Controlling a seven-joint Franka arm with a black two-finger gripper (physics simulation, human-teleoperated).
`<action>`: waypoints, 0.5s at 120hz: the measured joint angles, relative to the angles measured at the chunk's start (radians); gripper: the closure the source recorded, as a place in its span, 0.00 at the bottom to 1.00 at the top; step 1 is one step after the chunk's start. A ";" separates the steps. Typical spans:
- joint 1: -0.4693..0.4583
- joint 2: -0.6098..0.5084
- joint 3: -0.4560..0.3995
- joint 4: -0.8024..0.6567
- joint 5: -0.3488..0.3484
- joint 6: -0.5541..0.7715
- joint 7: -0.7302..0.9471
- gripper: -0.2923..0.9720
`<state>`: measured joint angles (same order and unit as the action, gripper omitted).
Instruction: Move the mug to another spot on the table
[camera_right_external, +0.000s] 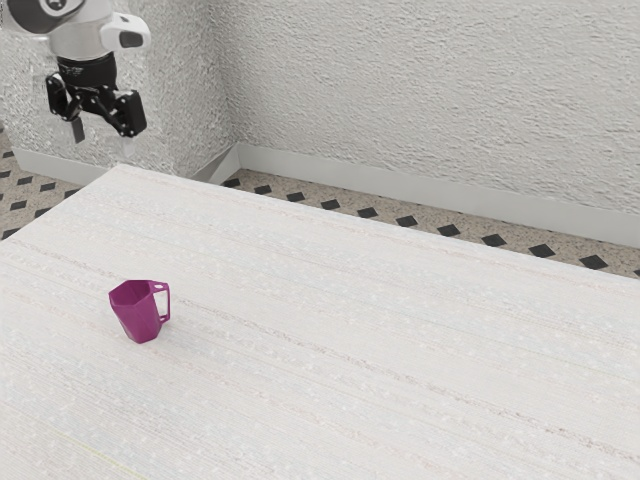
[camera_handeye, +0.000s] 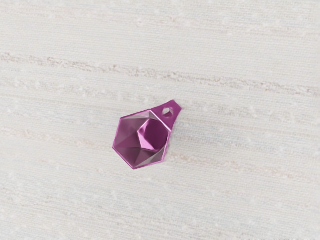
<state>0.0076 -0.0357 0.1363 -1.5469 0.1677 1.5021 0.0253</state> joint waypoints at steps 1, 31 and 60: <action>-0.003 0.000 0.000 0.000 0.000 0.000 0.000 0.23; -0.085 -0.001 0.035 -0.087 0.006 0.033 -0.004 0.23; -0.028 0.034 0.031 -0.335 0.015 0.211 0.025 0.23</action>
<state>-0.0207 -0.0018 0.1673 -1.8818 0.1831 1.7136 0.0498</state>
